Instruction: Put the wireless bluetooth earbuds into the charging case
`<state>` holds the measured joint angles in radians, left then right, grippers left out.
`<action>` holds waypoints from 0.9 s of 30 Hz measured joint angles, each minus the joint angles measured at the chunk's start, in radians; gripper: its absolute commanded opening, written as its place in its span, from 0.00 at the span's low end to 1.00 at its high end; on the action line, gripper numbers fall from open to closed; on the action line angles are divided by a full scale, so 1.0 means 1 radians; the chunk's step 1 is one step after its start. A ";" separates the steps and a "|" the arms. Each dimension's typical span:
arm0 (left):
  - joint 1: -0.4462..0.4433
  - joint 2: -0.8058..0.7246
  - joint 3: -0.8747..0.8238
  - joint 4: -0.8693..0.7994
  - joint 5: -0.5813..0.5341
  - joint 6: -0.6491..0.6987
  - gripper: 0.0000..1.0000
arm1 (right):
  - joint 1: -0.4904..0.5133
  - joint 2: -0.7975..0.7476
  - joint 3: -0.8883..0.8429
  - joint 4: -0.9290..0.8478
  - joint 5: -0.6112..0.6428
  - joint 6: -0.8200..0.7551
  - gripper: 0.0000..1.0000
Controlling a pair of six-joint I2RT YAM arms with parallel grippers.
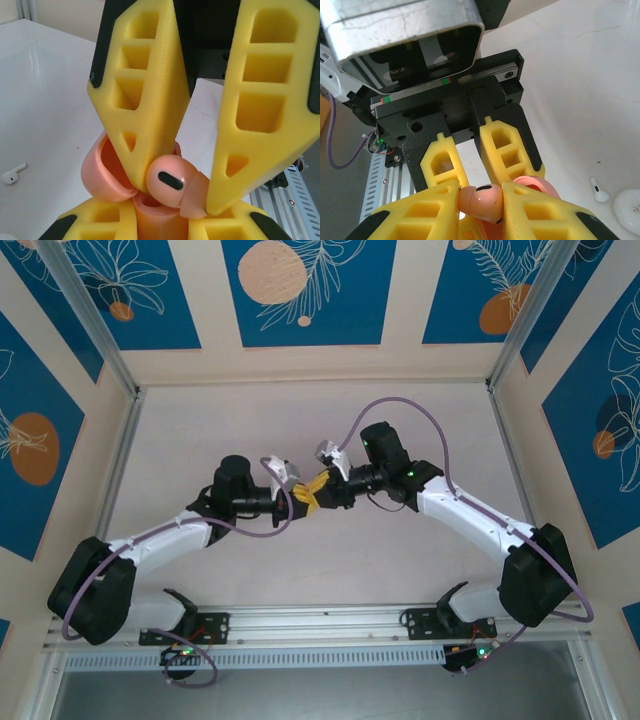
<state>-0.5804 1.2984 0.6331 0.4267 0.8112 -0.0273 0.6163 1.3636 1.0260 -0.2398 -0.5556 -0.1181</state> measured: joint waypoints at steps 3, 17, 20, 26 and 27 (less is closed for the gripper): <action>0.000 -0.008 0.000 -0.003 -0.001 0.000 0.15 | 0.000 0.004 0.014 -0.024 -0.013 -0.018 0.32; -0.009 -0.093 -0.021 -0.053 -0.149 0.073 0.16 | 0.004 -0.021 0.020 -0.002 0.029 0.086 0.59; -0.018 -0.109 -0.027 -0.052 -0.185 0.100 0.16 | -0.002 -0.046 0.020 0.014 0.045 0.134 0.60; -0.025 -0.119 -0.043 -0.050 -0.256 0.144 0.16 | -0.010 -0.087 0.020 0.039 0.079 0.231 0.56; -0.025 -0.119 -0.043 -0.050 -0.263 0.147 0.16 | -0.010 -0.092 0.020 0.037 0.091 0.246 0.54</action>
<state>-0.6056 1.1790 0.5896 0.3771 0.5480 0.1200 0.6064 1.2720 1.0458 -0.2031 -0.4644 0.1284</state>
